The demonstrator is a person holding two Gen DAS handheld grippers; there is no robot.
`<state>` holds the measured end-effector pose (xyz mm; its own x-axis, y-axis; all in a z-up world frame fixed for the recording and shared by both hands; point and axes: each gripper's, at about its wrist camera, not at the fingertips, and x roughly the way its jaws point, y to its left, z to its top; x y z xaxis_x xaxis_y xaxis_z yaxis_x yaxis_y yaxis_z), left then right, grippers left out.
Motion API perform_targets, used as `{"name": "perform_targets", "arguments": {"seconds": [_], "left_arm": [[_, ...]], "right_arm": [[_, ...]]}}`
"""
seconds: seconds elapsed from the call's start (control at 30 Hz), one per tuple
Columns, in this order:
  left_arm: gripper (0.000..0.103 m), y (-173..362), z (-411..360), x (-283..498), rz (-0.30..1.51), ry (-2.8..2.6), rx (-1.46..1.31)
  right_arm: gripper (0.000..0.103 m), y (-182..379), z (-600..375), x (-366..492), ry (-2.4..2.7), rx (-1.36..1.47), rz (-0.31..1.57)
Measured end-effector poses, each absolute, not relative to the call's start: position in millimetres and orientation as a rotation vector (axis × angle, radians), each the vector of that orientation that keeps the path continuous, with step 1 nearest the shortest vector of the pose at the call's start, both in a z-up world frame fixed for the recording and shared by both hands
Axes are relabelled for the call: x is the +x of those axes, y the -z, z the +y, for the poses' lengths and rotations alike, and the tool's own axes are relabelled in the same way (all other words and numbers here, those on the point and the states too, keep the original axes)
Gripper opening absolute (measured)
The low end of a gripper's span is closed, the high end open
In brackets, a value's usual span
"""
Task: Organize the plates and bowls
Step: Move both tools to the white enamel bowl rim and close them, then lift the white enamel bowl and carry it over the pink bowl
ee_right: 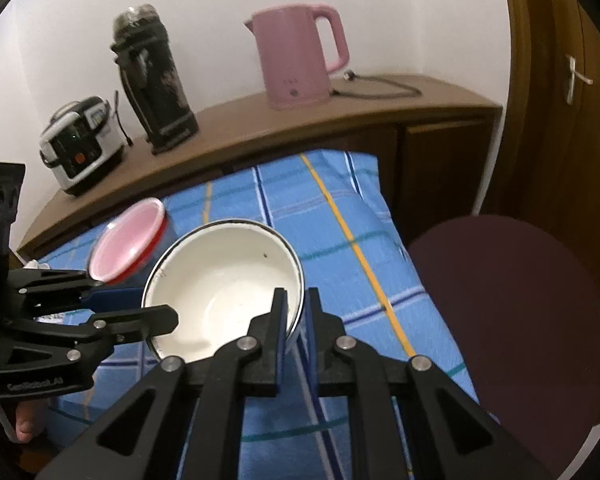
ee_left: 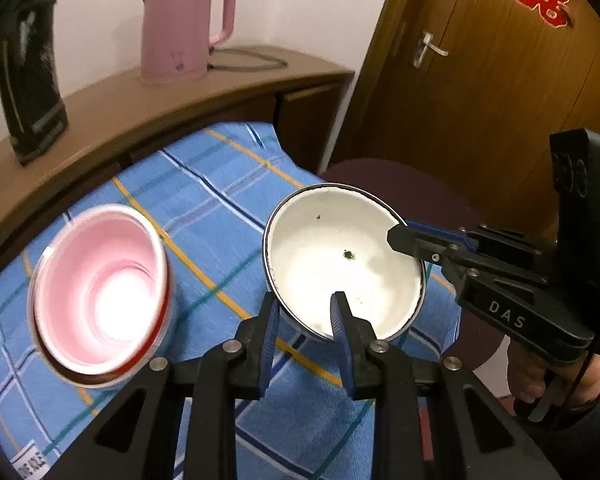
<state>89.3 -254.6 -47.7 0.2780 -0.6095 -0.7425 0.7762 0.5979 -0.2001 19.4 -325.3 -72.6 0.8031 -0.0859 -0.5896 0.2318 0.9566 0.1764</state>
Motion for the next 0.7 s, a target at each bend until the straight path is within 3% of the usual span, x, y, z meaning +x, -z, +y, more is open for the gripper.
{"name": "perform_targets", "arguments": {"seconds": [0.4,0.7], "left_arm": [[0.029,-13,-203,115,0.730,0.858,0.107],[0.029,-27,-172,134,0.704,0.802,0.041]], "right_arm": [[0.009,9,-284,46,0.105,0.169,0.479],[0.009,-12,-260,72,0.050,0.140,0.445]]}}
